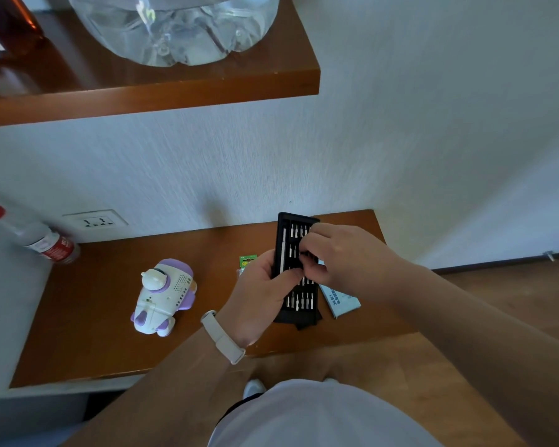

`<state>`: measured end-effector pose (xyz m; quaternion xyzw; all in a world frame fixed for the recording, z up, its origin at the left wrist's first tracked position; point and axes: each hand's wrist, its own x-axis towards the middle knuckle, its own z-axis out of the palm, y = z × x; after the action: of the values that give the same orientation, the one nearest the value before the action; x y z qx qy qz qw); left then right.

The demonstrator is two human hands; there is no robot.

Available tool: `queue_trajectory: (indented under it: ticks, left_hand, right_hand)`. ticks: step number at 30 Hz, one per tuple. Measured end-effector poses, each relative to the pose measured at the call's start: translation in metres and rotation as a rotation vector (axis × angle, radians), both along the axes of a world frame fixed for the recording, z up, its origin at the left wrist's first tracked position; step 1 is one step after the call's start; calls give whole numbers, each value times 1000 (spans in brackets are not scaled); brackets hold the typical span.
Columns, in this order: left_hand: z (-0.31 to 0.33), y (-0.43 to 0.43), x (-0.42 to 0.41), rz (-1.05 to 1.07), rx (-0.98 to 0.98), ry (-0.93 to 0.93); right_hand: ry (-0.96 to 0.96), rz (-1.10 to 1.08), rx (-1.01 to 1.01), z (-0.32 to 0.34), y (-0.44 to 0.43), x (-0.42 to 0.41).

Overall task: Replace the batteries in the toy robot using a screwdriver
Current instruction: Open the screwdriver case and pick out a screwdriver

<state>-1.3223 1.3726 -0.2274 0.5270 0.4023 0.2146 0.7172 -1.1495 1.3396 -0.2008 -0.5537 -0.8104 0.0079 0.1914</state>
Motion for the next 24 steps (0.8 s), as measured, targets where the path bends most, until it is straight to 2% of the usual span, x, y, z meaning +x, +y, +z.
queue_trajectory:
  ticks: [12,24]
  left_hand:
    - [-5,-14,-3,51,-161,-45]
    - [-4,-22,-8,65,-193,-66]
  right_hand:
    - [185,-15,-92,-10,-17,-1]
    - [310,-56,-150,-16,-28,-4]
